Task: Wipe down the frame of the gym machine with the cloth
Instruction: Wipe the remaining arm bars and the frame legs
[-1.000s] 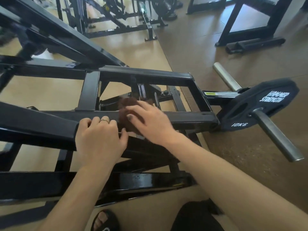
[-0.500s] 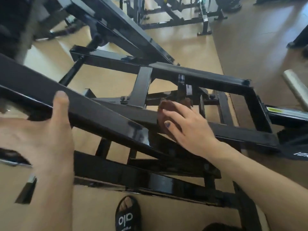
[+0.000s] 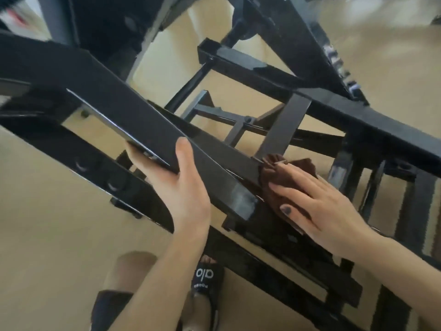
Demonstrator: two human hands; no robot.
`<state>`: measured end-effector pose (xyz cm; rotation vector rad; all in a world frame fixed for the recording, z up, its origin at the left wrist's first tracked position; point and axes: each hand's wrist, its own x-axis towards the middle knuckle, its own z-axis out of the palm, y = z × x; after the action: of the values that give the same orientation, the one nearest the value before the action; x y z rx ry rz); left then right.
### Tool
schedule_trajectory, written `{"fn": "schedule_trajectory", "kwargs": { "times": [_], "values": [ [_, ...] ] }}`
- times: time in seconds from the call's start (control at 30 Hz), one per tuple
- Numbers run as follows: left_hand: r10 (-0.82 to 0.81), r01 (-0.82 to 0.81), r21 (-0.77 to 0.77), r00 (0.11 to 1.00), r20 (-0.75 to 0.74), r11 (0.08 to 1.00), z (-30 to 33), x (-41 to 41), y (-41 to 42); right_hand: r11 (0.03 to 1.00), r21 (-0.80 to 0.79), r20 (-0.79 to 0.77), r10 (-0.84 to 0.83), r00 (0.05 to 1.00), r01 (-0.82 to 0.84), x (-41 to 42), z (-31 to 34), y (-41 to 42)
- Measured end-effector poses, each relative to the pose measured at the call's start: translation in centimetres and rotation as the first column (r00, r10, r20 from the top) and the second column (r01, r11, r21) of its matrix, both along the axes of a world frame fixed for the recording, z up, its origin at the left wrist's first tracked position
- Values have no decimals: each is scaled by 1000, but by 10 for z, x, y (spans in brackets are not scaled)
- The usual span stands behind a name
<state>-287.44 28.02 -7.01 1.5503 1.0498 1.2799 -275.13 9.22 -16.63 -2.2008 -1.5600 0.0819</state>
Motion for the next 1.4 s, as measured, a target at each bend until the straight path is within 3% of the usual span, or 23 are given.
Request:
{"fn": "schedule_trajectory", "kwargs": {
  "times": [0.2,0.4,0.57,0.73,1.17,1.27,1.4],
  "values": [
    [61,-59,-84,998,18,995,12,11,-10,969,-72,72,241,968,-236,24,35,101],
    [132,-135,-115,991,-36,984,17,16,-13,909,27,102,412,906,-416,20,64,209],
    [161,-160,-109,987,-2,981,16,17,-11,912,45,15,407,913,-407,27,51,188],
    [194,-193,-87,981,12,977,13,20,-13,898,-7,40,440,897,-440,31,43,151],
    [122,-120,-51,992,29,991,8,16,-10,913,15,71,407,911,-408,11,103,315],
    [109,-108,-38,994,31,993,7,15,-9,931,79,25,357,934,-357,9,103,303],
    [107,-107,-27,994,19,994,8,16,-11,941,36,-43,338,940,-337,15,87,244]
  ]
}}
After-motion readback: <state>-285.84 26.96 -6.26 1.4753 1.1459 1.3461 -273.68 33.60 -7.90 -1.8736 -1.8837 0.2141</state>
